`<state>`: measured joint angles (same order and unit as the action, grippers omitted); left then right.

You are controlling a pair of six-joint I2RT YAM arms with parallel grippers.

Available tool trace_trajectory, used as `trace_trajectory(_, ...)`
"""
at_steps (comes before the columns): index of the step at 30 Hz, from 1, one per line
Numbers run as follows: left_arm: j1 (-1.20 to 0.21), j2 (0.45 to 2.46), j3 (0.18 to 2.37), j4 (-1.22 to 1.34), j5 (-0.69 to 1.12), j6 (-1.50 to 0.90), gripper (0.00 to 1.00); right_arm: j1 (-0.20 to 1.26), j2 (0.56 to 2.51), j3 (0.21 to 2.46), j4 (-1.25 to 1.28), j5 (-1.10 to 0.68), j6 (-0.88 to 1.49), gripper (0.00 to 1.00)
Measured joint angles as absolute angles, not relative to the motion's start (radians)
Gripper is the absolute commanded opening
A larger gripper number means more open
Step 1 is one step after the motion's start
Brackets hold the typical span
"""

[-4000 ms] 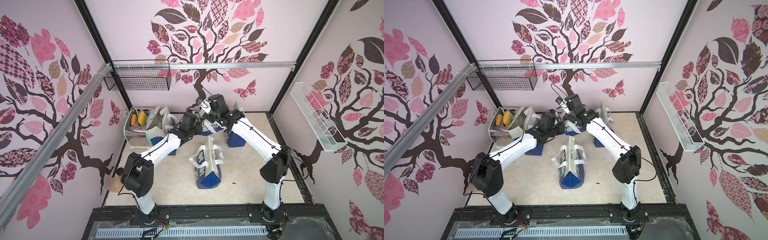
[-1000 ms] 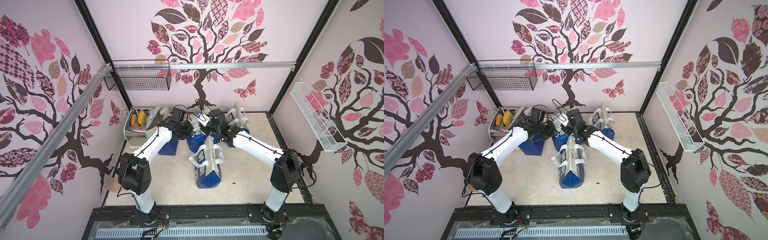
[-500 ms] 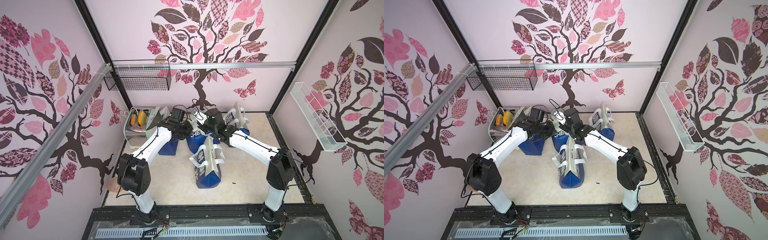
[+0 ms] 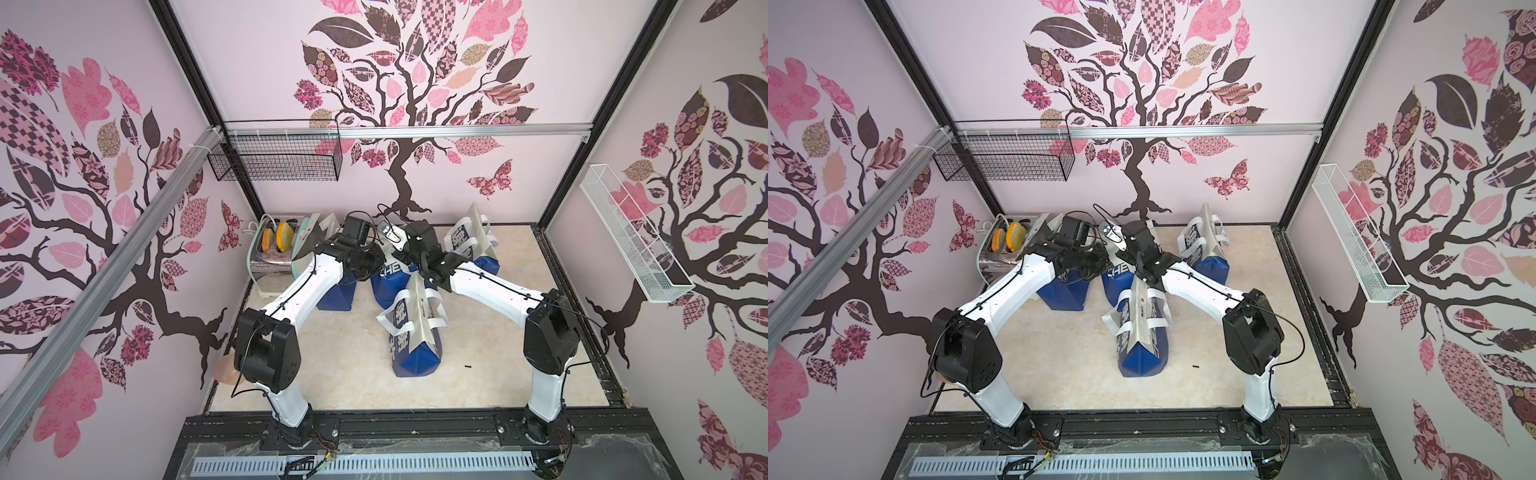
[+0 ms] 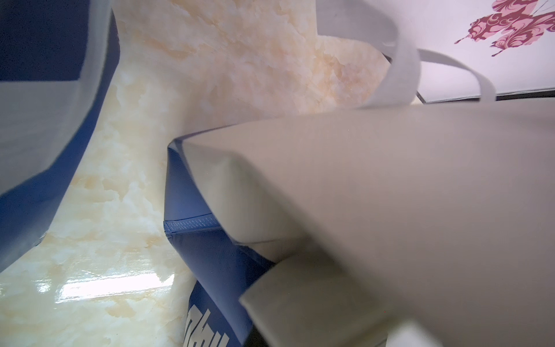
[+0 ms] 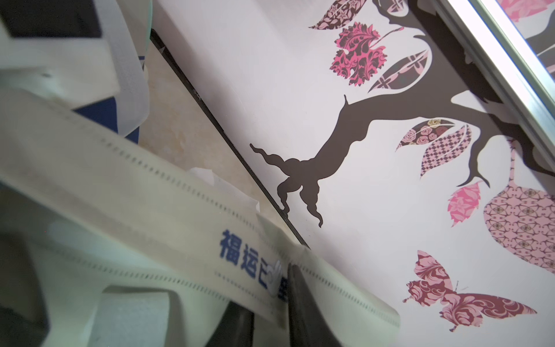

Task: Open the takeout bag
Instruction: Open the takeout bag at the center of the board.

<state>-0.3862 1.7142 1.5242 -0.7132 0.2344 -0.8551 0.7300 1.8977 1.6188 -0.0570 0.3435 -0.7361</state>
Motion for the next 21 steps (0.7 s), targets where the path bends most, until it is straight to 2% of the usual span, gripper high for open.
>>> trace_trajectory(2, -0.386, 1.712, 1.524, -0.718, 0.229, -0.847, 0.00, 0.730, 1.901, 1.625, -0.051, 0.353, -0.745, 0.03)
trace_trajectory(3, -0.386, 1.710, 1.523, -0.720, 0.226, -0.844, 0.00, 0.730, 1.901, 1.626, -0.051, 0.360, -0.752, 0.00)
trace_trajectory(21, -0.398, 1.693, 1.470, -0.692, 0.115, -0.804, 0.00, 0.779, 1.891, 1.643, -0.062, 0.580, -1.075, 0.00)
